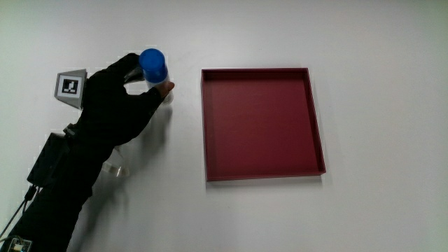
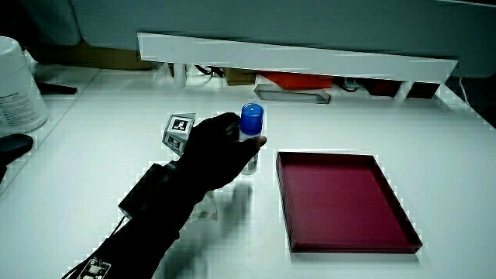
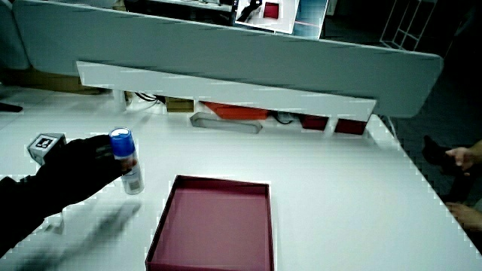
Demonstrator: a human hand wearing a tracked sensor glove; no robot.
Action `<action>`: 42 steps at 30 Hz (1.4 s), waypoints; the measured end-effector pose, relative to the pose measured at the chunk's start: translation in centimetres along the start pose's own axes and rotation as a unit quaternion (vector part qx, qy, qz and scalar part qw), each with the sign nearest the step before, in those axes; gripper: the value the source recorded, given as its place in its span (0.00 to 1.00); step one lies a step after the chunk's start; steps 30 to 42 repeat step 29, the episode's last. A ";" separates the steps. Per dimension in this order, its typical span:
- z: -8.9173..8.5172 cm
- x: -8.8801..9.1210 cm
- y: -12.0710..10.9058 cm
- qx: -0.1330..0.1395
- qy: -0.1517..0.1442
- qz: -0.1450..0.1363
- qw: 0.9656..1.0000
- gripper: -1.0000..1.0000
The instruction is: Place glue on desk
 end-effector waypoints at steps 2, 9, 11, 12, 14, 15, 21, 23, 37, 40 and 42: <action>0.2 -0.7 0.0 0.003 -0.001 0.011 1.000 0.50; 0.6 -2.4 -0.1 0.012 0.003 0.023 1.000 0.50; 0.7 -2.7 -0.1 0.014 0.013 0.027 0.999 0.50; 0.7 -2.7 -0.2 0.017 0.004 0.033 0.999 0.50; 0.8 -3.0 -0.1 0.017 0.006 0.026 1.000 0.50; 0.9 -3.2 0.0 0.014 0.011 0.030 0.999 0.50; 0.7 -2.8 0.2 0.009 -0.004 0.029 1.000 0.50; 0.7 -2.9 0.3 0.007 0.004 0.032 0.999 0.43; 0.9 -3.1 -0.2 0.002 -0.015 0.051 0.999 0.21; 0.9 -3.1 -0.2 0.002 -0.015 0.051 0.999 0.21; 0.9 -3.1 -0.2 0.002 -0.015 0.051 0.999 0.21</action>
